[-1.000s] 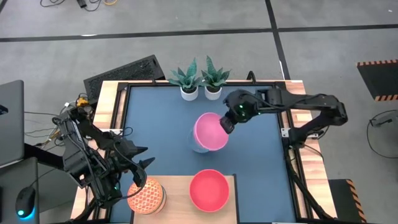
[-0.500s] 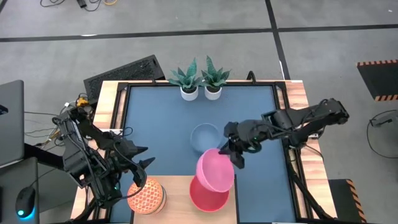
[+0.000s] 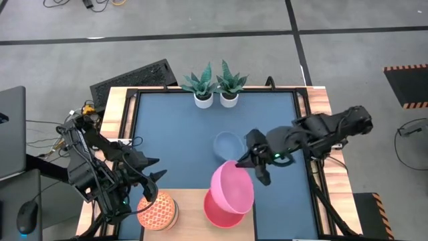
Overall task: Place and stack bowls onto a shelf
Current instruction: Stack the pink bowl on top of the orange bowl on the shelf
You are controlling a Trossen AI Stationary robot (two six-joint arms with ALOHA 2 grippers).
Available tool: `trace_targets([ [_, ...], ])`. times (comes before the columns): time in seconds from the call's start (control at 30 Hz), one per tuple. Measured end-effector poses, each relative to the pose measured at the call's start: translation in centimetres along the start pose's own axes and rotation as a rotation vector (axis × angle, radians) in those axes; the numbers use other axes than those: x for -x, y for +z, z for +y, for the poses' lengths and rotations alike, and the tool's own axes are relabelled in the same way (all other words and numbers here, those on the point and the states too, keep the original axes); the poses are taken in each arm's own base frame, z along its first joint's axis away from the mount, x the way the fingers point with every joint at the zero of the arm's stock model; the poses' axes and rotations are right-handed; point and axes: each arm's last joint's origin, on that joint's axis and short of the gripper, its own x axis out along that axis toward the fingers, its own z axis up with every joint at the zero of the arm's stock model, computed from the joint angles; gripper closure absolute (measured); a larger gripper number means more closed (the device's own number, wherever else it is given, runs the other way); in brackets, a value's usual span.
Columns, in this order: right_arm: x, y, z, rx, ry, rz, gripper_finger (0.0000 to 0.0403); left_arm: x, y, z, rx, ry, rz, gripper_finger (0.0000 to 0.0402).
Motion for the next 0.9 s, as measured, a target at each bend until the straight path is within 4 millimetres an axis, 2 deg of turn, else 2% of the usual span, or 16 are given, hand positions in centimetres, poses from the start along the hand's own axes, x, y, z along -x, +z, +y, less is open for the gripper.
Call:
trace_targets([
  [0.27,-3.7,-0.5,1.1,0.022,-0.067,0.189,0.0376,0.0,0.0,0.0,-0.002,-0.001,0.0,0.0187],
  [0.53,-5.8,0.1,2.3,0.049,-0.14,0.319,0.0376,0.0,0.0,-0.1,-0.018,-0.004,0.006,0.0187],
  [0.9,-7.8,-0.5,2.4,0.079,-0.186,0.446,0.0376,0.1,-0.1,-0.1,-0.026,-0.006,0.007,0.0187],
])
